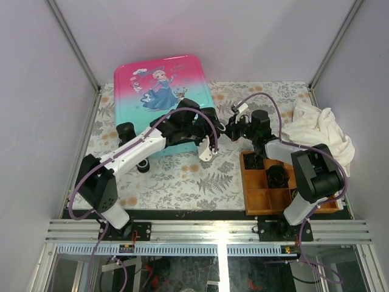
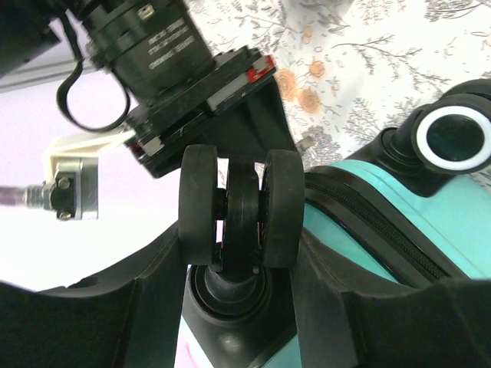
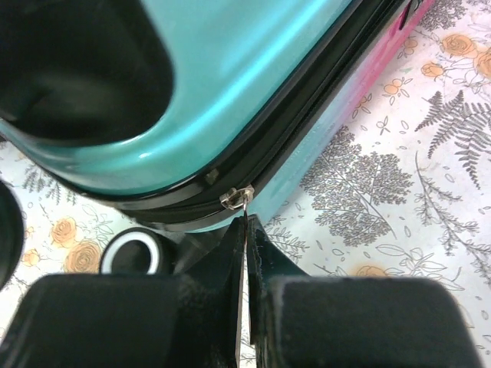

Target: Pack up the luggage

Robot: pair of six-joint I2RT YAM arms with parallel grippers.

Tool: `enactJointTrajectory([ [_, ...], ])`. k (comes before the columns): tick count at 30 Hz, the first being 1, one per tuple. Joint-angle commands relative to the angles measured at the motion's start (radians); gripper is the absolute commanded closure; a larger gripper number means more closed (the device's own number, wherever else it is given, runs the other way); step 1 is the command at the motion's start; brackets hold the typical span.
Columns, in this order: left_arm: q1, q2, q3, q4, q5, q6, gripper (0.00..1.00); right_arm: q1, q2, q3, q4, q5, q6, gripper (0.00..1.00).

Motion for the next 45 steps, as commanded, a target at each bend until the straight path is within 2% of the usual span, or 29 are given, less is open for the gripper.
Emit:
enactJointTrajectory([
  [1,0.005,-0.019,0.061,-0.389,0.027,0.006,1.00,-0.072,0.001,0.108,-0.021,0.076,-0.136,1.00],
  [6,-0.013,-0.023,0.087,-0.603,0.027,0.088,1.00,-0.087,0.097,0.222,-0.058,0.037,-0.137,1.00],
  [10,-0.043,-0.086,0.032,-0.768,0.021,0.133,1.00,-0.081,0.091,0.209,-0.044,-0.068,-0.069,1.00],
  [15,-0.098,-0.259,-0.143,-0.870,-0.020,0.195,1.00,-0.069,0.082,0.176,-0.034,-0.072,-0.059,1.00],
  [20,-0.139,-0.364,-0.234,-1.016,-0.038,0.213,1.00,-0.069,0.099,0.204,-0.038,-0.041,-0.066,1.00],
  [25,-0.150,-0.484,-0.308,-1.031,-0.083,0.239,0.99,-0.068,0.123,0.239,-0.055,0.007,-0.080,1.00],
  [26,-0.151,-0.502,-0.315,-1.031,-0.079,0.240,0.96,-0.069,0.127,0.243,-0.062,0.007,-0.079,1.00],
  [28,-0.152,-0.522,-0.309,-1.022,-0.051,0.211,0.68,-0.066,0.124,0.234,-0.063,-0.016,-0.067,1.00],
  [29,-0.152,-0.527,-0.295,-1.011,-0.033,0.175,0.49,-0.061,0.118,0.223,-0.060,-0.023,-0.062,1.00],
  [31,-0.153,-0.522,-0.253,-0.998,0.001,0.092,0.28,-0.048,0.100,0.201,-0.061,-0.027,-0.068,1.00],
  [33,-0.152,-0.509,-0.195,-1.006,0.027,0.022,0.02,-0.040,0.093,0.186,-0.061,-0.031,-0.073,1.00],
  [38,-0.153,-0.548,-0.123,-1.029,0.070,-0.145,0.00,-0.039,0.087,0.180,-0.063,-0.027,-0.071,1.00],
  [42,-0.130,-0.567,-0.033,-1.010,0.086,-0.408,0.00,-0.039,0.087,0.178,-0.064,-0.033,-0.075,1.00],
  [43,-0.102,-0.550,0.008,-1.002,0.108,-0.486,0.01,-0.040,0.086,0.178,-0.062,-0.034,-0.073,1.00],
  [45,0.033,-0.499,0.106,-0.967,0.191,-0.651,0.03,-0.039,0.091,0.181,-0.056,-0.038,-0.067,1.00],
])
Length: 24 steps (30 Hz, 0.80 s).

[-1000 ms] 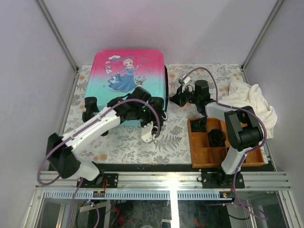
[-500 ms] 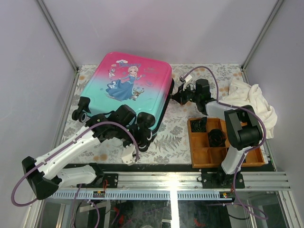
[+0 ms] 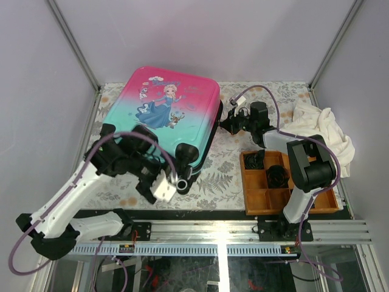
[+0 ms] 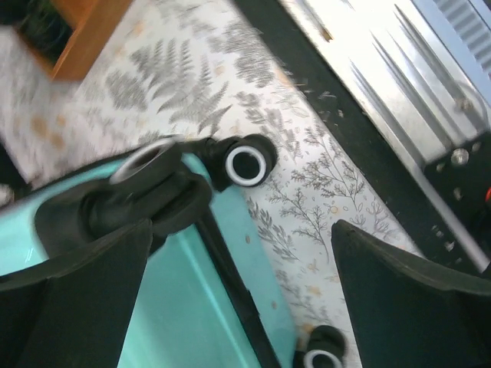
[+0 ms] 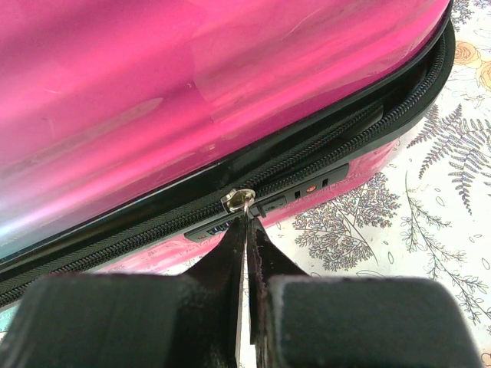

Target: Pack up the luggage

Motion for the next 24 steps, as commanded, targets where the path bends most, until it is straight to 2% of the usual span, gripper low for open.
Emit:
enactJointTrajectory([
  [1,0.240,0.081,0.191,0.053,0.186,-0.452,0.03,-0.001,-0.033,0.004,0.067,0.040,-0.009,1.00],
  [3,0.445,0.150,0.272,0.142,0.312,-0.641,0.03,0.002,-0.031,0.005,0.070,0.039,-0.003,1.00],
  [5,0.620,0.219,0.331,0.264,0.367,-0.907,0.03,0.006,-0.031,0.007,0.071,0.040,0.000,1.00],
  [7,0.719,0.293,0.379,0.391,0.288,-1.144,0.03,0.014,-0.034,0.007,0.069,0.042,-0.001,1.00],
  [8,0.751,0.339,0.413,0.419,0.237,-1.207,0.03,0.016,-0.035,0.008,0.067,0.044,-0.001,1.00],
  [11,0.843,0.482,0.533,0.457,0.146,-1.322,0.02,0.023,-0.037,0.009,0.060,0.051,-0.002,1.00],
  [16,1.006,0.712,0.742,0.514,0.150,-1.464,0.03,0.038,-0.039,0.000,0.056,0.059,-0.010,1.00],
  [22,1.061,0.935,0.967,0.508,0.105,-1.482,0.01,0.049,-0.035,-0.005,0.056,0.067,-0.018,1.00],
  [24,1.068,0.998,0.998,0.519,0.143,-1.503,0.01,0.050,-0.032,-0.003,0.058,0.067,-0.018,1.00],
])
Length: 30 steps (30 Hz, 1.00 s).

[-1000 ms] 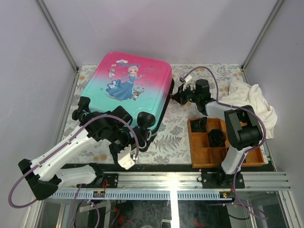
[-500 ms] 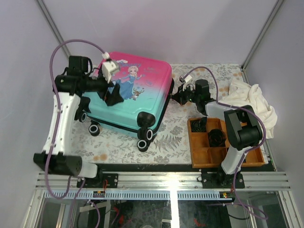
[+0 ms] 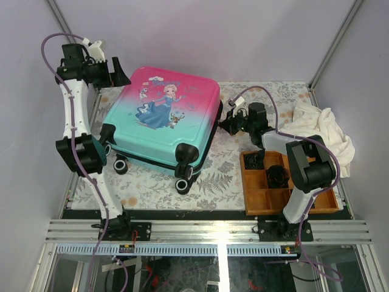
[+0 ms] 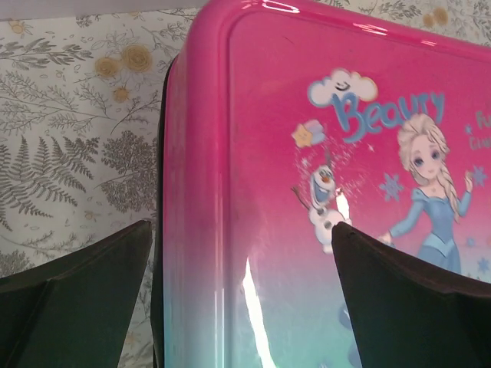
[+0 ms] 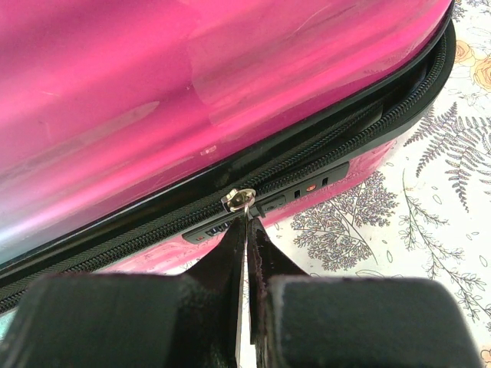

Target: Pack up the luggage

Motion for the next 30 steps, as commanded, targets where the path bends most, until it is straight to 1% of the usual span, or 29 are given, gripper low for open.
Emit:
enactJointTrajectory([
  [1,0.003,0.105,0.087,0.067,0.063,-0.086,0.01,0.024,-0.028,0.005,0.052,0.026,-0.014,1.00],
  [4,-0.009,0.178,0.090,0.105,0.207,-0.141,0.03,0.027,-0.027,0.006,0.053,0.025,-0.011,1.00],
  [6,-0.036,0.223,0.102,0.108,0.268,-0.162,0.12,0.027,-0.027,0.004,0.051,0.026,-0.009,1.00],
  [9,-0.106,0.250,0.100,0.126,0.274,-0.155,0.20,0.028,-0.033,-0.006,0.054,0.033,-0.002,1.00],
  [14,-0.197,0.282,0.118,0.254,0.292,-0.200,0.32,0.029,-0.056,-0.047,0.072,0.039,0.020,1.00],
  [19,-0.287,0.377,0.206,0.279,0.308,-0.203,0.49,0.029,-0.087,-0.094,0.079,0.041,0.036,1.00],
  [21,-0.328,0.406,0.234,0.286,0.308,-0.197,0.50,0.031,-0.097,-0.107,0.077,0.037,0.044,1.00],
  [23,-0.374,0.416,0.261,0.287,0.290,-0.152,0.50,0.035,-0.104,-0.115,0.072,0.037,0.048,1.00],
  [24,-0.398,0.413,0.285,0.291,0.247,-0.122,0.46,0.037,-0.108,-0.119,0.071,0.038,0.053,1.00],
  [25,-0.413,0.402,0.302,0.315,0.194,-0.105,0.41,0.040,-0.112,-0.125,0.071,0.040,0.056,1.00],
  [27,-0.419,0.341,0.287,0.395,0.072,-0.109,0.24,0.050,-0.118,-0.137,0.074,0.054,0.059,1.00],
  [28,-0.416,0.316,0.277,0.418,0.016,-0.104,0.17,0.054,-0.122,-0.140,0.076,0.064,0.061,1.00],
  [30,-0.415,0.209,0.232,0.416,-0.099,-0.011,0.12,0.065,-0.127,-0.148,0.080,0.083,0.067,1.00],
])
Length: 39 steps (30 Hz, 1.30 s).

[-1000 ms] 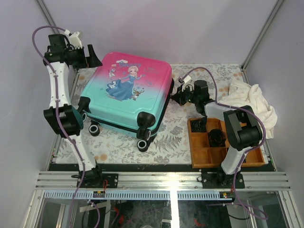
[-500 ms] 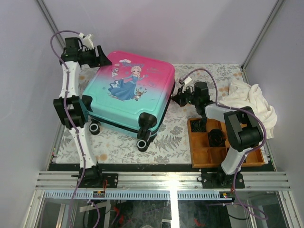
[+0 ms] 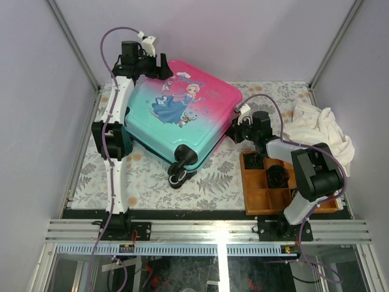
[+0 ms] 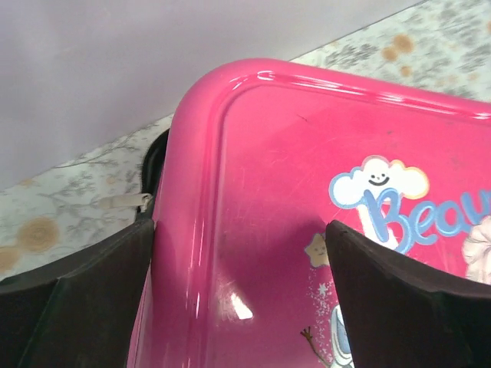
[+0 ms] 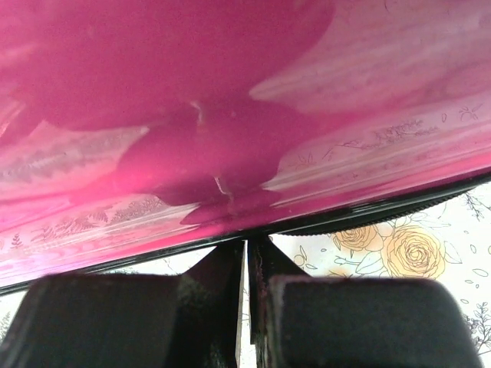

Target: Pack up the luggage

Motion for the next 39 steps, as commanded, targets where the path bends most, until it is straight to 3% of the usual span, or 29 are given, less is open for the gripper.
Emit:
enactJointTrajectory([
  [1,-0.111,-0.237,-0.080,0.045,-0.082,0.130,0.10,0.073,-0.022,0.004,0.101,-0.003,0.033,1.00],
  [4,-0.119,-0.473,-0.287,0.011,-0.155,0.248,0.07,0.089,-0.023,-0.001,0.114,0.026,0.044,1.00],
  [9,-0.161,-0.833,-0.640,-0.187,-0.172,0.356,0.06,0.093,-0.013,-0.011,0.142,0.069,0.064,1.00],
  [16,-0.299,-1.158,-0.989,-0.502,-0.164,0.416,0.06,0.095,-0.009,-0.015,0.140,0.079,0.067,1.00],
  [21,-0.372,-1.247,-1.129,-0.559,-0.149,0.347,0.09,0.094,-0.009,-0.011,0.131,0.085,0.060,1.00],
  [28,-0.493,-1.238,-1.248,-0.438,-0.150,0.200,0.11,0.095,-0.021,-0.012,0.111,0.097,0.046,1.00],
  [35,-0.670,-1.237,-1.301,-0.267,-0.306,0.073,0.07,0.096,-0.023,-0.010,0.103,0.104,0.047,1.00],
  [39,-0.688,-1.209,-1.322,-0.225,-0.362,0.038,0.08,0.101,-0.017,-0.005,0.105,0.116,0.049,1.00],
])
